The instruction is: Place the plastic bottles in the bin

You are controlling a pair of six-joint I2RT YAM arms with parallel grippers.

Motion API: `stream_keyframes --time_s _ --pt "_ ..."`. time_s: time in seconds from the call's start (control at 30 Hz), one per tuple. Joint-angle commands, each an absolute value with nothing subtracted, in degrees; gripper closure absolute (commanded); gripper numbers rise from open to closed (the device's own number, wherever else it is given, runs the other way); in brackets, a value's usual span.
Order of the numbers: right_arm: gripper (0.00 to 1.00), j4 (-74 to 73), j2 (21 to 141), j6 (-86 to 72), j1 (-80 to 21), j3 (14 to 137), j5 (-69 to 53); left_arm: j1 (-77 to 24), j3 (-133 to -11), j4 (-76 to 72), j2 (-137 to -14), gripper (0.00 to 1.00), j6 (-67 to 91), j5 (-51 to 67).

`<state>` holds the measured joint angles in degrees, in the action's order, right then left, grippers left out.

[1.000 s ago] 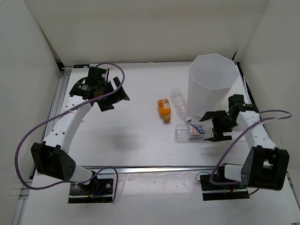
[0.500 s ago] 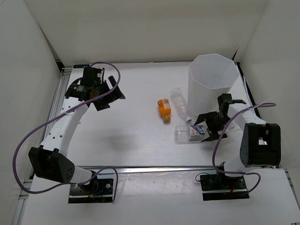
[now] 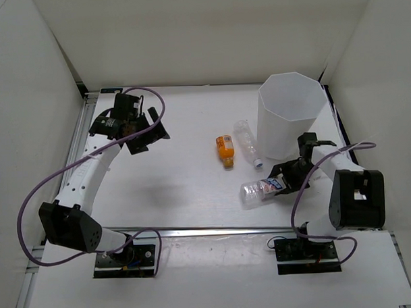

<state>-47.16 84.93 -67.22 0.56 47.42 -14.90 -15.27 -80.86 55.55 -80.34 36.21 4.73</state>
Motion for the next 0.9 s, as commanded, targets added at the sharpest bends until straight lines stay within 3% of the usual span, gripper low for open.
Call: stream_keyframes --time_s 0.0,0.03,0.13,0.37,0.6,0.87 --pt "0.76 -54.9 79.2 -62.2 -0.3 48.1 -15.2 -15.1 -80.2 56.4 -76.6 0.00 35.5 1.8" --pt "0.82 -56.8 75.7 -61.4 -1.2 49.0 -15.7 -15.1 -80.2 57.0 -76.0 0.00 36.0 1.0" --pt "0.87 -64.7 67.0 -60.4 -3.5 55.2 -17.7 -15.1 -80.8 57.6 -75.5 0.00 36.6 -1.0" --pt "0.89 -77.7 58.9 -59.3 -4.0 87.8 -16.3 -15.1 -79.0 58.2 -74.4 0.00 37.9 -3.0" --pt "0.86 -72.1 70.9 -48.6 -1.6 119.4 -6.1 -15.1 -77.9 57.0 -72.4 0.00 38.4 -3.5" --pt "0.79 -55.3 83.4 -37.4 1.5 125.0 1.7 -14.6 -74.0 51.8 -71.3 0.00 36.4 8.1"
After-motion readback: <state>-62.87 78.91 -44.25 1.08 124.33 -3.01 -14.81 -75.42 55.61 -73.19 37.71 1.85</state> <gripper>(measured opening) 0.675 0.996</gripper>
